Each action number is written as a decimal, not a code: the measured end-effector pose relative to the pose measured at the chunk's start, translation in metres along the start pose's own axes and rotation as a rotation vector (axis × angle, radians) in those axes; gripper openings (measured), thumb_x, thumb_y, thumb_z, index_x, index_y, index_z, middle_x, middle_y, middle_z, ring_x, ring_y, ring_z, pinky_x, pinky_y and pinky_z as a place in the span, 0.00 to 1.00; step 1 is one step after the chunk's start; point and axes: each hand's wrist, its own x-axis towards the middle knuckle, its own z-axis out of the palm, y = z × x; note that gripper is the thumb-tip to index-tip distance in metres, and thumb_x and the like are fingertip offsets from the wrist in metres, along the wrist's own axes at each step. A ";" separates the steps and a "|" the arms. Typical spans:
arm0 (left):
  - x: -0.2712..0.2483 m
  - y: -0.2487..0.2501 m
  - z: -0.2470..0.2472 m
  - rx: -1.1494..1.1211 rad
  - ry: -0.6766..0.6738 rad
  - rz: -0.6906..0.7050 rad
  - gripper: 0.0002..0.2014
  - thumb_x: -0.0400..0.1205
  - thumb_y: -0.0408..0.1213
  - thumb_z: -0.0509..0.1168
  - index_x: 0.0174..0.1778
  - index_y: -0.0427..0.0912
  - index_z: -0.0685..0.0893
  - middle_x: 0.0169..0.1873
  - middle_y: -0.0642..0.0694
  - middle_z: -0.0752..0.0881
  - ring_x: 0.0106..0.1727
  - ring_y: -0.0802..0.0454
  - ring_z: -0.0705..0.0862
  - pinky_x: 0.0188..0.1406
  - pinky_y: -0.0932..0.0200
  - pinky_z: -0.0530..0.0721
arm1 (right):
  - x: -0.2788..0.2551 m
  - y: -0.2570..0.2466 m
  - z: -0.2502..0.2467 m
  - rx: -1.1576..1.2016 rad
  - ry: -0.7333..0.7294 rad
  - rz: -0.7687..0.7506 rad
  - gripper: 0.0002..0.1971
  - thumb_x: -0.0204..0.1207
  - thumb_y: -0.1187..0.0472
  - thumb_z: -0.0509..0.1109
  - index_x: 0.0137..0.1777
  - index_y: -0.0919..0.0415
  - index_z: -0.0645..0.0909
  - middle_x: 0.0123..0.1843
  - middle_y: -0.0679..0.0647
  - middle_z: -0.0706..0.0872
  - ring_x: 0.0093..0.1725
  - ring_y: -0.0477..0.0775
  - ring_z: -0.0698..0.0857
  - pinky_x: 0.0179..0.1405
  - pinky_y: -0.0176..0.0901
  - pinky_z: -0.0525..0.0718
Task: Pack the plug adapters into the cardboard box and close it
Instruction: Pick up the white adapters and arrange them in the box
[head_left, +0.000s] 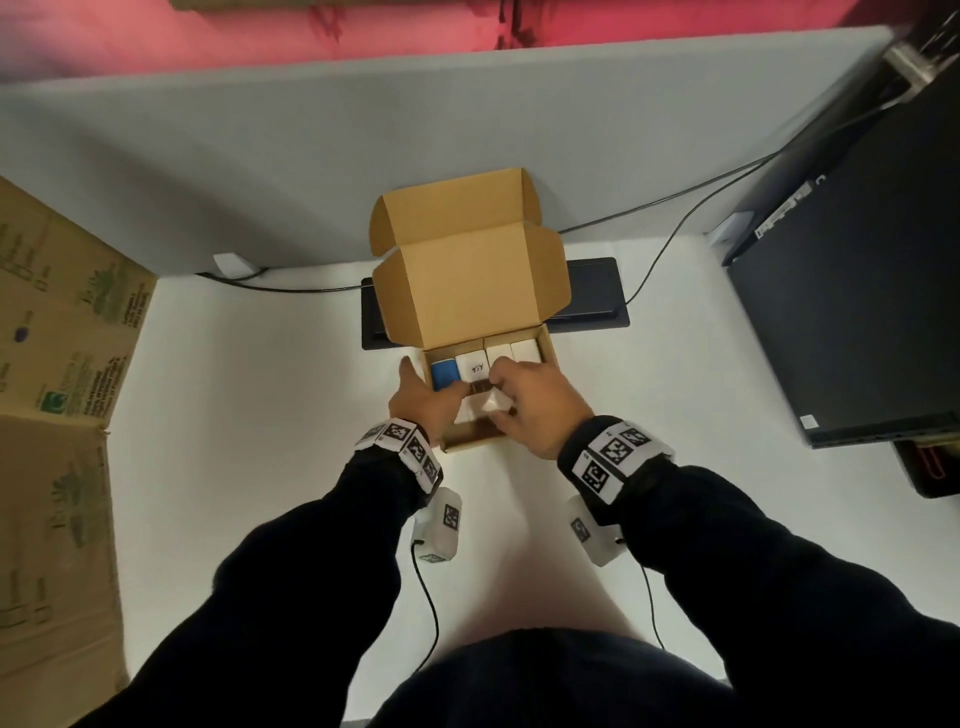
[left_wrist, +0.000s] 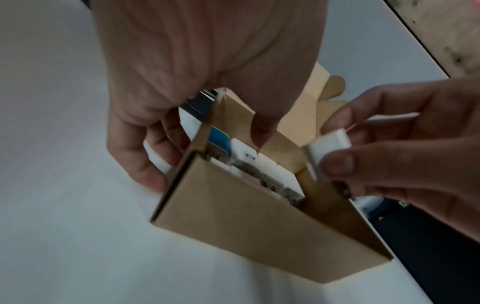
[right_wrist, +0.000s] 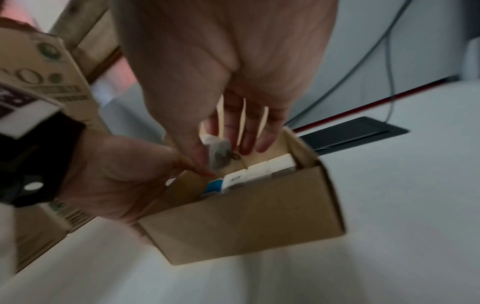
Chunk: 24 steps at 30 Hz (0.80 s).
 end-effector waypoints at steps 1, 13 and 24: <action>0.000 -0.001 -0.002 -0.004 -0.031 -0.025 0.48 0.69 0.55 0.75 0.84 0.57 0.59 0.69 0.44 0.83 0.63 0.38 0.85 0.54 0.43 0.90 | 0.004 -0.005 0.003 -0.035 -0.049 0.033 0.13 0.74 0.58 0.76 0.55 0.55 0.77 0.44 0.53 0.84 0.45 0.59 0.84 0.42 0.46 0.80; -0.003 -0.010 -0.012 -0.131 -0.125 -0.096 0.46 0.71 0.49 0.74 0.84 0.62 0.58 0.66 0.44 0.81 0.62 0.41 0.84 0.43 0.39 0.93 | 0.031 -0.019 0.022 -0.211 -0.393 -0.087 0.10 0.74 0.68 0.75 0.48 0.54 0.92 0.54 0.55 0.87 0.53 0.59 0.86 0.53 0.46 0.86; 0.004 -0.004 -0.021 -0.172 -0.060 0.056 0.39 0.72 0.48 0.70 0.81 0.61 0.65 0.59 0.47 0.85 0.58 0.43 0.85 0.58 0.43 0.89 | 0.016 -0.004 0.017 -0.041 0.022 -0.124 0.12 0.75 0.69 0.68 0.55 0.61 0.87 0.54 0.55 0.82 0.55 0.57 0.81 0.55 0.50 0.83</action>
